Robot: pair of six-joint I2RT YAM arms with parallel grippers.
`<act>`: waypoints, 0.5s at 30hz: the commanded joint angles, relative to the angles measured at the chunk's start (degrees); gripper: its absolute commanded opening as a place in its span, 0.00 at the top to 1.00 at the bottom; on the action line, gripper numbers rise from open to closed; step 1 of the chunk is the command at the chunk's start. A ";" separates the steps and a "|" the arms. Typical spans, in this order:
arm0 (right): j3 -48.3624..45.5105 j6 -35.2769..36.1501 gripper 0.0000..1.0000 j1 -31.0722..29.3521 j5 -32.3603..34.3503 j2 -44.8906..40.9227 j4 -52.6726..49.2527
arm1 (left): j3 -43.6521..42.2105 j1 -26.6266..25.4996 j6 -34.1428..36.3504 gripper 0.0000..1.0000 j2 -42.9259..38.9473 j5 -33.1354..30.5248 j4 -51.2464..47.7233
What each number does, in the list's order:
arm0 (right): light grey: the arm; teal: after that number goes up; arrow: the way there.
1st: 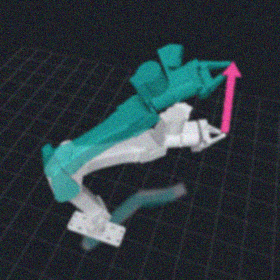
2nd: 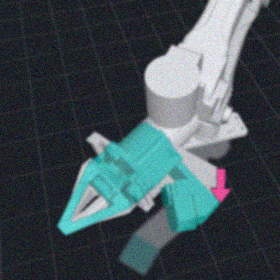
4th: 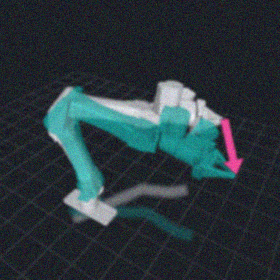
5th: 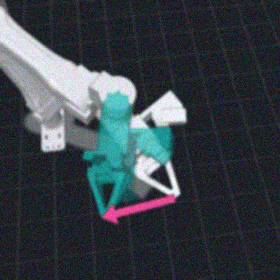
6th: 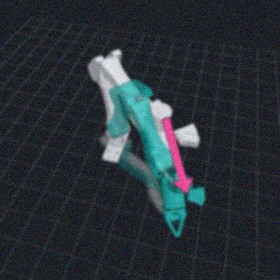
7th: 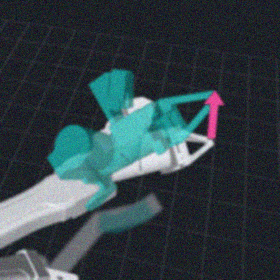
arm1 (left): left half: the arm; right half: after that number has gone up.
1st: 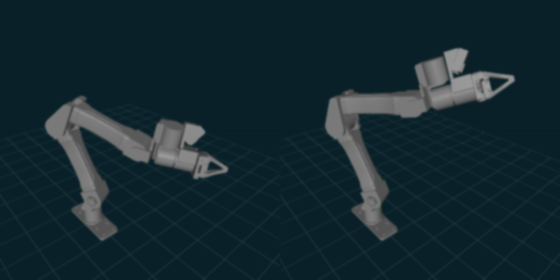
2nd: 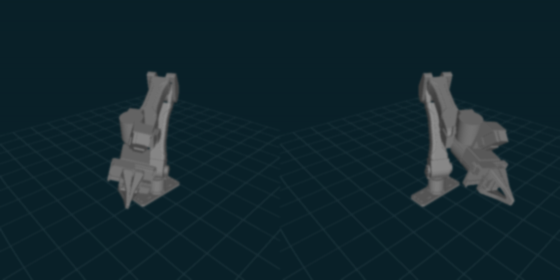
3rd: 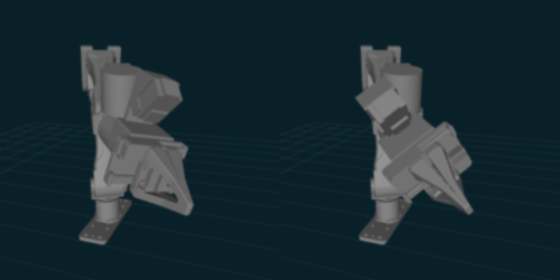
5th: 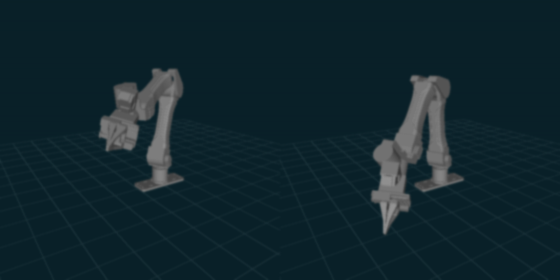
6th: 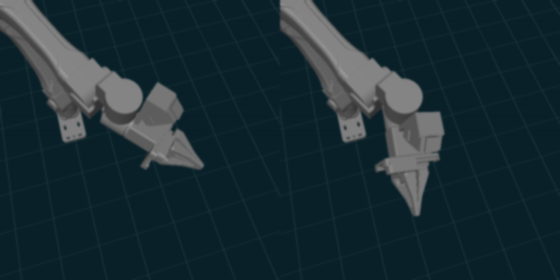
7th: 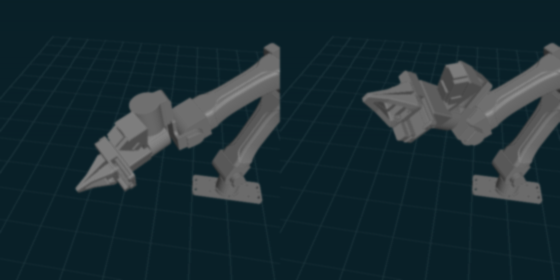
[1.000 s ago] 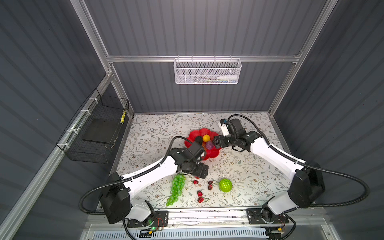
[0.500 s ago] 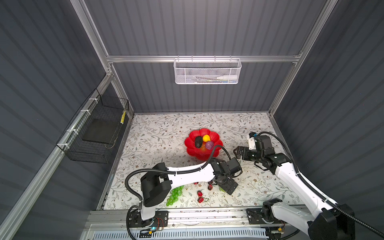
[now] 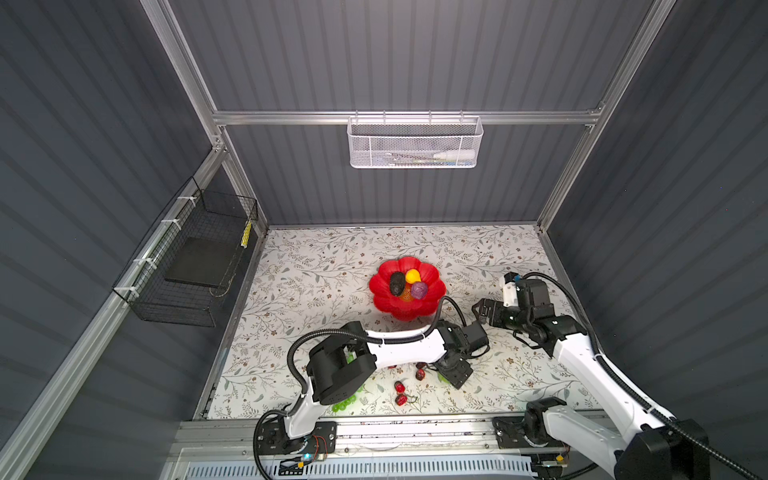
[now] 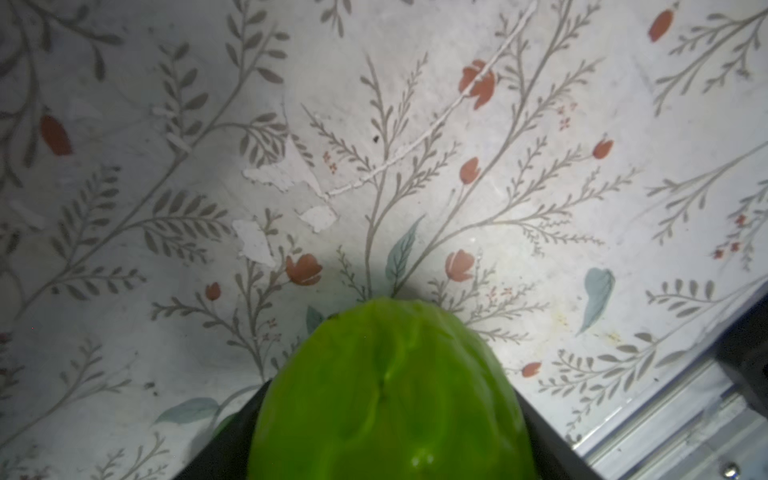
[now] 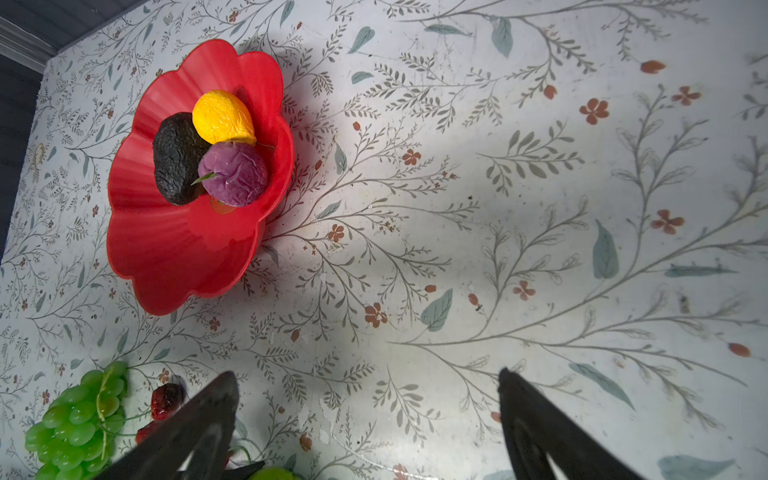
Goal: Place and organize the fake fruits in the fruit bowl
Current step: 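Carry the custard-apple with the left gripper over the red bowl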
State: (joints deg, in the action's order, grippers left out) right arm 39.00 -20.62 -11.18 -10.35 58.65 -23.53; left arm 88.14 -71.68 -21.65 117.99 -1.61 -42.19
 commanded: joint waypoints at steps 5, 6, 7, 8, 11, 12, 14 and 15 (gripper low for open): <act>-0.45 -0.56 0.03 0.37 -1.59 0.51 2.58 | -0.70 0.25 0.38 0.52 -3.36 -0.33 0.64; -0.41 -0.56 0.03 0.42 -1.76 0.66 2.69 | -1.14 0.29 0.38 0.52 -4.36 -0.41 1.27; -0.40 -0.65 0.03 0.40 -1.94 0.89 2.79 | -1.70 0.36 0.27 0.54 -5.35 -0.33 2.01; -0.26 -0.73 0.03 0.43 -2.06 1.11 2.87 | -2.23 0.52 0.17 0.55 -6.30 -0.05 2.62; -0.20 -0.74 0.03 0.45 -2.24 1.16 2.87 | -3.64 2.15 -0.88 0.56 -10.11 1.57 3.57; -0.23 -0.74 0.03 0.43 -2.22 1.01 2.79 | -4.08 3.14 -1.26 0.56 -11.75 1.98 3.32; -0.19 -0.65 0.03 0.41 -2.26 0.53 2.79 | -4.92 5.71 -1.55 0.58 -15.26 2.56 2.59; -0.15 -0.57 0.03 0.41 -2.33 0.38 2.94 | -5.36 7.58 -1.64 0.58 -17.09 2.65 2.22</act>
State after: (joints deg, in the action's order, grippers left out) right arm 38.98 -21.02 -11.00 -11.86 59.70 -20.95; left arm 83.81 -68.01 -22.00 106.17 0.01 -39.57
